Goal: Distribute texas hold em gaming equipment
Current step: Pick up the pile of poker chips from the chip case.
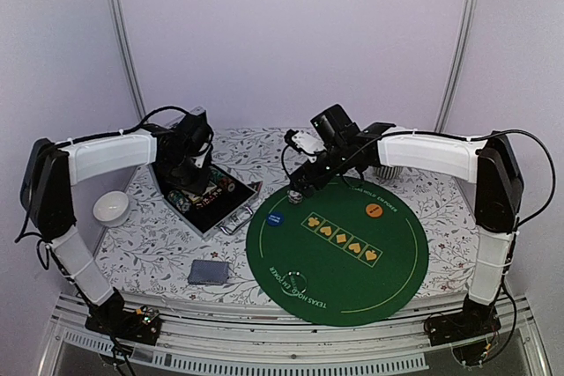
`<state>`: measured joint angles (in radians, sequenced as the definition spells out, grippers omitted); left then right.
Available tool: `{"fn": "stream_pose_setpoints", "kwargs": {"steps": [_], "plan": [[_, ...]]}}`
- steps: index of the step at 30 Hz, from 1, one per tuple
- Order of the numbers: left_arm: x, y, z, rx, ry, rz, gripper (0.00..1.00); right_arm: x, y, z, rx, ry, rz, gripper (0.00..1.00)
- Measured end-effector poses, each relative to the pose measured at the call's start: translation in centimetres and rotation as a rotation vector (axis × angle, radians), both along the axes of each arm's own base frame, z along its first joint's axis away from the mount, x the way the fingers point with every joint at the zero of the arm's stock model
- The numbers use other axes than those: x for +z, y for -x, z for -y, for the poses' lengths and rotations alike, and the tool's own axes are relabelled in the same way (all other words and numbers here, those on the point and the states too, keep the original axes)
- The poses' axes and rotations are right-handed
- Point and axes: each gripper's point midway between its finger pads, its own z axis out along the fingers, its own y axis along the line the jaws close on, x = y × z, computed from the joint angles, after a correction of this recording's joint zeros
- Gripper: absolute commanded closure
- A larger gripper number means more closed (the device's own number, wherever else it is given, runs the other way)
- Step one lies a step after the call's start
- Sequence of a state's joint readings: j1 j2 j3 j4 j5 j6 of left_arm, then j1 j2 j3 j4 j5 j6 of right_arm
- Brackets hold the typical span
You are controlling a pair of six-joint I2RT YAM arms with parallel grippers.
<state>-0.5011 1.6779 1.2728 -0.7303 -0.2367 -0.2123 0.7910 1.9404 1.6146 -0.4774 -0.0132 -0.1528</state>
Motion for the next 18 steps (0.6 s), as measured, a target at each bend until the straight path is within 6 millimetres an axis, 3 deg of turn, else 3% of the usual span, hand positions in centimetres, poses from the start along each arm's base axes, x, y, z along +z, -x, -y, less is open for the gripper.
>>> {"fn": "stream_pose_setpoints", "kwargs": {"steps": [4,9,18], "plan": [[-2.3,-0.1,-2.5,0.071,-0.115,-0.044,0.58,-2.1,0.7,0.8,-0.007,0.034,-0.036,0.01],[-5.2,0.5,-4.4,0.123,-0.228,-0.100,0.57,-2.3,0.7,0.8,-0.010,0.034,-0.039,0.01],[-6.8,0.6,-6.2,0.168,-0.310,-0.120,0.56,-2.3,0.8,0.7,-0.007,0.023,-0.042,0.01]]}}
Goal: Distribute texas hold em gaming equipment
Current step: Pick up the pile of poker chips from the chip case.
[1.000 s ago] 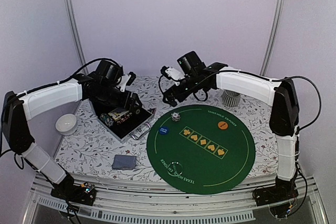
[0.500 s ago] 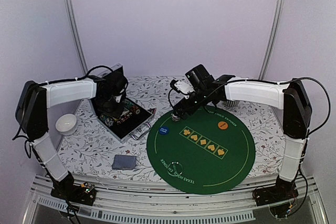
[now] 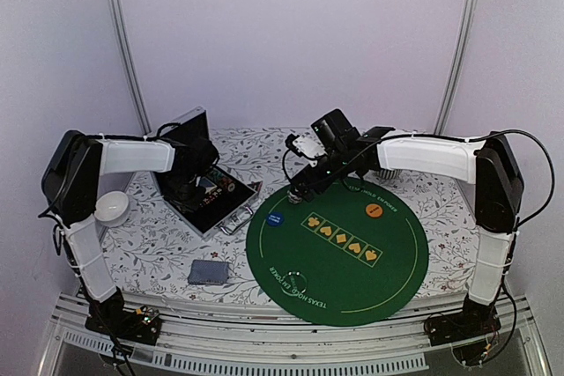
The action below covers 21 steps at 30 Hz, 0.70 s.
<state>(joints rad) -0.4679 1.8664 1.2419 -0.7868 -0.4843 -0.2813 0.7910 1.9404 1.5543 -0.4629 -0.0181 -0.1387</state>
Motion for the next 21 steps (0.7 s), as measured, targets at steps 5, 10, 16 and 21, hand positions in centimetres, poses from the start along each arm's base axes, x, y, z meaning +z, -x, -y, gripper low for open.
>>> {"fn": "stream_pose_setpoints", "kwargs": {"steps": [5,10,16,21], "plan": [[-0.02,-0.30,-0.31,0.010,0.000,0.009,0.56,-0.15,0.23,-0.11,0.005,-0.007,-0.013,0.01],[-0.59,-0.51,-0.33,0.015,0.009,0.003,0.57,-0.15,0.33,-0.20,0.009,-0.012,-0.018,0.01],[-0.78,-0.54,0.06,0.010,0.034,-0.003,0.58,-0.16,0.36,-0.22,0.010,-0.013,-0.019,0.01],[-0.65,-0.47,0.30,0.006,0.049,-0.004,0.60,-0.14,0.41,-0.28,0.013,-0.016,-0.021,0.01]]}}
